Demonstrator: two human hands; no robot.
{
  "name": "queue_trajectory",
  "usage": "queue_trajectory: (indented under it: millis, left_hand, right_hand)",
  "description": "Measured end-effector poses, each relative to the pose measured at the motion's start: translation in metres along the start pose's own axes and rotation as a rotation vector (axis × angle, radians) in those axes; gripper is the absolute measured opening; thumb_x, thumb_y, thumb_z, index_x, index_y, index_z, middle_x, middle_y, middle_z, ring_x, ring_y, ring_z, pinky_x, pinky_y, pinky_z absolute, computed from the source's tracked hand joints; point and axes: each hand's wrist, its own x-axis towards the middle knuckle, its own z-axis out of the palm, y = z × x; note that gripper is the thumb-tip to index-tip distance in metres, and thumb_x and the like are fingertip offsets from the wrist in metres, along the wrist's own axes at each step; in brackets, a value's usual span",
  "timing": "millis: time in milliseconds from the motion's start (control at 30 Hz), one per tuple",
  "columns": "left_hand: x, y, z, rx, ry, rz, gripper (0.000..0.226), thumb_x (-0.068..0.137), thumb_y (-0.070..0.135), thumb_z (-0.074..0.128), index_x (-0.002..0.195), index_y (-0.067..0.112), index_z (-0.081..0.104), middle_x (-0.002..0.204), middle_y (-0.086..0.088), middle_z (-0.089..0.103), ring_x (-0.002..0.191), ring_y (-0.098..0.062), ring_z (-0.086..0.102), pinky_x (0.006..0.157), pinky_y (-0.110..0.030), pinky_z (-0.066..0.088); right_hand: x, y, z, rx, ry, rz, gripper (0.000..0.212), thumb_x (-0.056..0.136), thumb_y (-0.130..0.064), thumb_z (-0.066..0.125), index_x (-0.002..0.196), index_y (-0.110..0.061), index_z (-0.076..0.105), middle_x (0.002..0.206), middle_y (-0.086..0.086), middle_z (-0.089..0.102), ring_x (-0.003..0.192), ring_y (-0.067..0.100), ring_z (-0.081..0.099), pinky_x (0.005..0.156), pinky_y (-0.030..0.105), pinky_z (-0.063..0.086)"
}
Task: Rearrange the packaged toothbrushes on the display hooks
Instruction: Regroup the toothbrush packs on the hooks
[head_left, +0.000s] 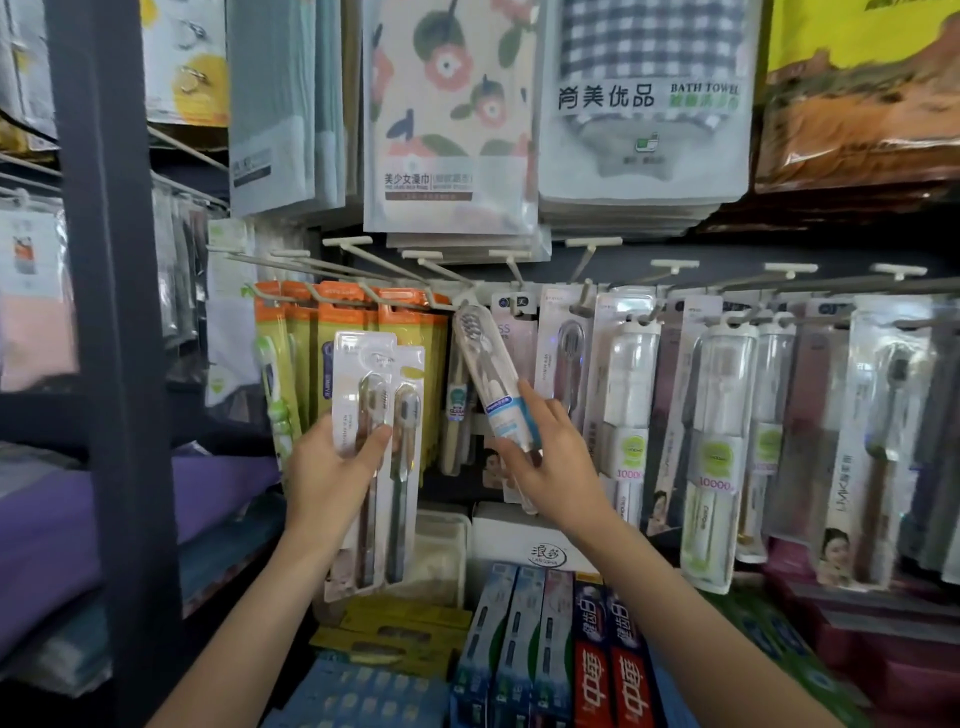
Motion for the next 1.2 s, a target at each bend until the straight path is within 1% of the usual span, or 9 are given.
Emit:
queue_trajectory:
  millis: [167, 267, 533, 633, 733, 800, 933, 1100, 1200]
  left_hand:
    - [-0.001, 0.001, 0.008, -0.007, -0.006, 0.005, 0.022, 0.085, 0.012, 0.064, 0.105, 0.007, 0.058, 0.085, 0.005, 0.062, 0.074, -0.002, 0.056, 0.066, -0.017, 0.041]
    - [-0.003, 0.004, 0.01, -0.037, 0.003, -0.036, 0.033, 0.085, 0.014, 0.064, 0.113, 0.0, 0.057, 0.096, -0.006, 0.065, 0.086, -0.018, 0.06, 0.081, -0.029, 0.046]
    - [-0.01, 0.011, 0.003, -0.208, -0.125, -0.24, 0.015, 0.084, 0.016, 0.066, 0.099, 0.015, 0.066, 0.101, -0.006, 0.069, 0.097, -0.024, 0.064, 0.092, -0.046, 0.047]
    - [-0.016, 0.016, 0.002, -0.279, -0.223, -0.293, 0.017, 0.082, 0.015, 0.066, 0.098, 0.015, 0.067, 0.092, -0.003, 0.072, 0.094, -0.023, 0.066, 0.087, -0.039, 0.05]
    - [-0.019, 0.025, 0.004, -0.353, -0.296, -0.317, 0.034, 0.07, 0.023, 0.069, 0.102, 0.012, 0.067, 0.095, -0.005, 0.072, 0.095, -0.024, 0.066, 0.091, -0.043, 0.048]
    - [-0.022, 0.031, 0.009, -0.414, -0.338, -0.332, 0.039, 0.067, 0.023, 0.068, 0.104, 0.012, 0.066, 0.098, -0.008, 0.072, 0.097, -0.025, 0.066, 0.09, -0.045, 0.049]
    - [-0.03, 0.042, 0.022, -0.429, -0.404, -0.29, 0.035, 0.075, 0.022, 0.064, 0.11, 0.015, 0.063, 0.097, -0.001, 0.072, 0.093, -0.018, 0.068, 0.08, -0.037, 0.053]
    - [-0.036, 0.043, 0.03, -0.378, -0.377, -0.271, 0.028, 0.083, 0.019, 0.061, 0.111, 0.013, 0.061, 0.098, -0.004, 0.071, 0.093, -0.018, 0.067, 0.085, -0.039, 0.052]
    - [-0.038, 0.041, 0.036, -0.403, -0.379, -0.292, 0.03, 0.086, 0.017, 0.059, 0.115, 0.011, 0.06, 0.097, -0.003, 0.072, 0.092, -0.018, 0.068, 0.082, -0.037, 0.053]
  right_hand:
    - [-0.004, -0.001, 0.004, -0.076, -0.057, -0.002, 0.064, 0.095, -0.023, 0.048, 0.148, -0.015, 0.012, 0.128, 0.007, 0.037, 0.094, 0.027, 0.055, 0.074, 0.033, 0.044]
    - [-0.002, -0.001, 0.006, -0.167, -0.091, 0.002, 0.066, 0.096, -0.025, 0.047, 0.148, -0.016, 0.007, 0.13, 0.007, 0.034, 0.098, 0.027, 0.053, 0.076, 0.036, 0.046]
    - [-0.004, -0.006, 0.01, -0.258, -0.113, 0.021, 0.064, 0.097, -0.031, 0.044, 0.148, -0.016, 0.009, 0.133, 0.01, 0.029, 0.103, 0.029, 0.053, 0.077, 0.038, 0.051]
    - [-0.013, -0.016, 0.003, -0.132, 0.014, -0.078, 0.053, 0.096, -0.029, 0.046, 0.142, -0.008, 0.029, 0.129, 0.011, 0.035, 0.11, 0.023, 0.048, 0.089, 0.025, 0.043]
    - [-0.021, -0.031, -0.012, 0.211, -0.041, -0.025, 0.032, 0.096, -0.024, 0.047, 0.122, -0.008, 0.053, 0.109, 0.004, 0.054, 0.094, 0.011, 0.056, 0.079, 0.01, 0.04]
    - [-0.026, -0.036, -0.02, 0.393, -0.209, 0.043, 0.02, 0.094, -0.02, 0.052, 0.107, -0.008, 0.061, 0.089, 0.001, 0.063, 0.081, 0.006, 0.059, 0.072, 0.014, 0.046]
    - [-0.037, -0.027, -0.029, 0.464, -0.238, 0.125, 0.024, 0.086, -0.01, 0.063, 0.11, -0.013, 0.062, 0.101, 0.006, 0.069, 0.094, 0.021, 0.065, 0.089, 0.04, 0.051]
    - [-0.058, 0.0, -0.06, 0.392, -0.171, 0.232, 0.023, 0.088, -0.01, 0.059, 0.107, -0.021, 0.053, 0.1, 0.01, 0.067, 0.092, 0.025, 0.064, 0.086, 0.044, 0.052]
    - [-0.065, 0.013, -0.081, 0.366, -0.122, 0.231, 0.026, 0.09, -0.008, 0.054, 0.107, -0.029, 0.054, 0.095, 0.001, 0.068, 0.085, 0.013, 0.066, 0.076, 0.029, 0.054]
